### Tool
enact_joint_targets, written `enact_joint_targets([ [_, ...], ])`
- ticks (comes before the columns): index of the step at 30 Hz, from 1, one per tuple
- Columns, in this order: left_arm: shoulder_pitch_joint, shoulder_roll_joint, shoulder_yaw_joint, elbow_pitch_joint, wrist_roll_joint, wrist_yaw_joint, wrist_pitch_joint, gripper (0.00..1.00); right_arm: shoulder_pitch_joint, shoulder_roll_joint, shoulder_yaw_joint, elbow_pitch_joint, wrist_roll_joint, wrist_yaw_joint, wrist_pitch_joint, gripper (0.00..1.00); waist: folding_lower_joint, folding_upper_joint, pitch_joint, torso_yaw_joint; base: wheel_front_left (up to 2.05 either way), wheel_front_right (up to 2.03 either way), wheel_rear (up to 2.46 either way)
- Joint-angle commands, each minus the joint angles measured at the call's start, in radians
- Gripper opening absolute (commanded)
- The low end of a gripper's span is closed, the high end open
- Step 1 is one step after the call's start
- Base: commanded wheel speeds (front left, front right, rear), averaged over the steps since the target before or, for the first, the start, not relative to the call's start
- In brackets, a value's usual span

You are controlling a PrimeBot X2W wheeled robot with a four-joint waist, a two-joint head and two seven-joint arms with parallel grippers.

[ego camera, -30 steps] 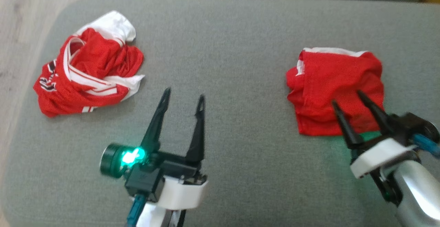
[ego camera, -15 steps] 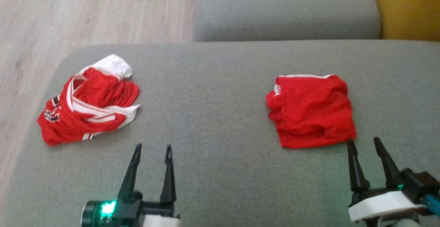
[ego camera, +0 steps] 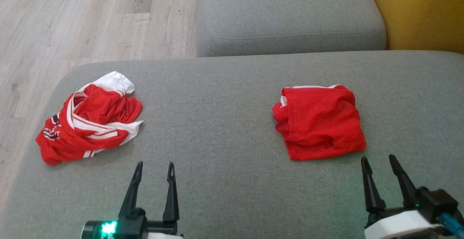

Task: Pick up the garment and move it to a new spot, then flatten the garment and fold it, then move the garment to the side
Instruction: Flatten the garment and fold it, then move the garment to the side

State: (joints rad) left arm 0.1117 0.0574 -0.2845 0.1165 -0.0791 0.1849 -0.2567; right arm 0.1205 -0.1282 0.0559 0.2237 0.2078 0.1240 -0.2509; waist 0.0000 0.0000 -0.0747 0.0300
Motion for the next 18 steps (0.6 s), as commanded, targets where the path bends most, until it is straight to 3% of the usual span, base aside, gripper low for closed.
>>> enact_joint_targets([
  [1, -0.022, -0.003, 0.046, -0.029, 0.008, 0.001, -0.005, 1.0, -0.019, -0.006, 0.024, -0.024, -0.008, 0.007, -0.011, 1.0, 0.0, 0.0, -0.002, -0.001, 0.0, 0.0, 0.0],
  [18, -0.01, -0.006, 0.063, -0.02, 0.016, -0.005, -0.005, 1.0, -0.038, -0.008, 0.043, 0.002, 0.006, 0.007, -0.011, 1.0, 0.0, 0.0, 0.019, -0.018, 0.0, 0.0, 0.0],
])
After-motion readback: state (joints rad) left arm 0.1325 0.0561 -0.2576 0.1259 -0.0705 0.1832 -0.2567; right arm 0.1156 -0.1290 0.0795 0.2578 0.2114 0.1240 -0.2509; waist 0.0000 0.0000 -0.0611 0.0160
